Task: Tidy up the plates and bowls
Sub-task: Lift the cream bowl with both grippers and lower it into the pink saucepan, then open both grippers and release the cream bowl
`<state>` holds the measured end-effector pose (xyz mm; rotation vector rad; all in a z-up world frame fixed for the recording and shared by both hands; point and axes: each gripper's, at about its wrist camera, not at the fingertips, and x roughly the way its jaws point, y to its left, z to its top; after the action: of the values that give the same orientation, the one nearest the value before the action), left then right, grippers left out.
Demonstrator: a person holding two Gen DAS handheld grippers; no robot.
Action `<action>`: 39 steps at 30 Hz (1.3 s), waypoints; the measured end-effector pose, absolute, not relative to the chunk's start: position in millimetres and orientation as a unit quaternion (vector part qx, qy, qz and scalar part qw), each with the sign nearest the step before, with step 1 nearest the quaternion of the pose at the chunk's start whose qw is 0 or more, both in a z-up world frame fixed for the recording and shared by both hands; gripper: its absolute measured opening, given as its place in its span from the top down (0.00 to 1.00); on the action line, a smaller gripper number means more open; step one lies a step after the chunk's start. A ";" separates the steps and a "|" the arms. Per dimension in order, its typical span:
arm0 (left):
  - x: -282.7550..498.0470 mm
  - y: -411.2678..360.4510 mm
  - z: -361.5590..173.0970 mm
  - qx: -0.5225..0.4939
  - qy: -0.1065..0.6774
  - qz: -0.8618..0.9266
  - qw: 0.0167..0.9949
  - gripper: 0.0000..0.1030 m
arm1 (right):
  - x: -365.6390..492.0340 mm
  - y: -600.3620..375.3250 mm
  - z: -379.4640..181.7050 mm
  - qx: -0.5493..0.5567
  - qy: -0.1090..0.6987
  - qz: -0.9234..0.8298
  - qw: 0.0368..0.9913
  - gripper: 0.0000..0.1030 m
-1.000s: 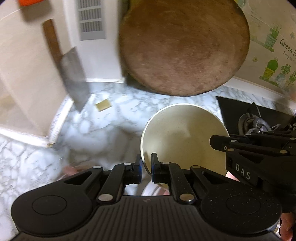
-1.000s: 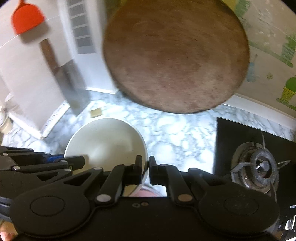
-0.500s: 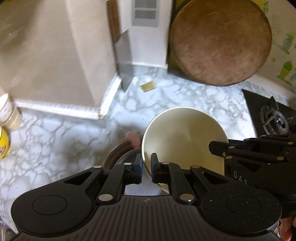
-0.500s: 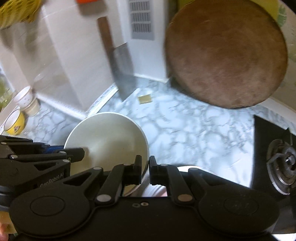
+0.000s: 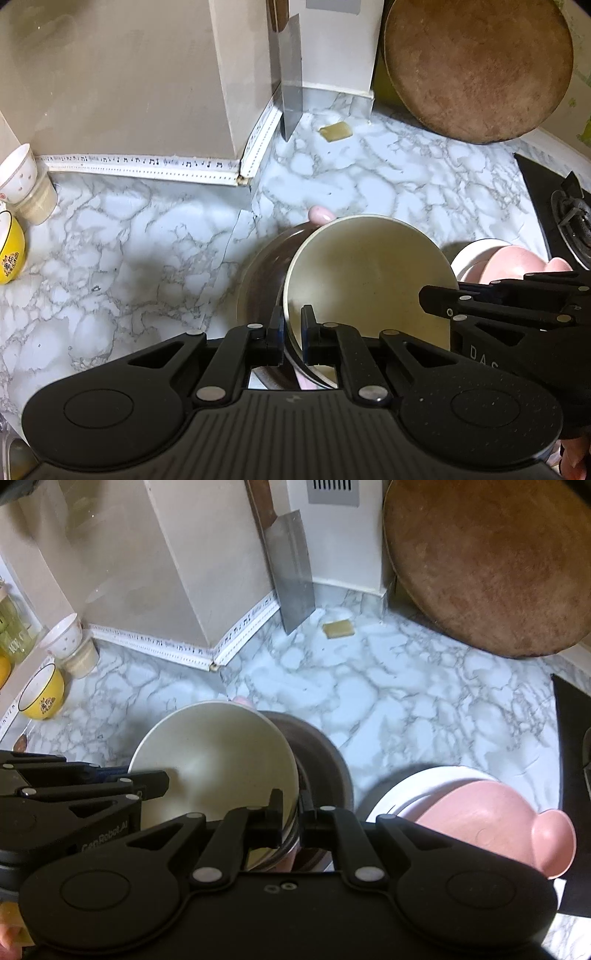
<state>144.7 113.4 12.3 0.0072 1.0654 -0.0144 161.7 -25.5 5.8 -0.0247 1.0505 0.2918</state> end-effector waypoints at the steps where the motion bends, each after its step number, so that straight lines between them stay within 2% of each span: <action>1: 145.1 114.0 9.7 0.004 0.509 -0.007 0.861 0.92 | 161.8 -23.8 3.3 -0.013 0.501 0.137 0.854 0.92; 25: 153.4 118.6 -14.1 0.012 0.505 -0.013 0.863 0.92 | 167.7 -13.7 -19.2 -0.021 0.515 0.127 0.847 0.90; 39: 154.3 125.8 -10.7 -0.002 0.507 -0.030 0.861 0.92 | 167.7 -15.4 -16.7 -0.003 0.519 0.141 0.843 0.75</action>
<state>154.3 125.8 -10.7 -0.0039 1.0641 -0.0625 167.7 -15.4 -16.7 -0.0072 1.0955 0.2973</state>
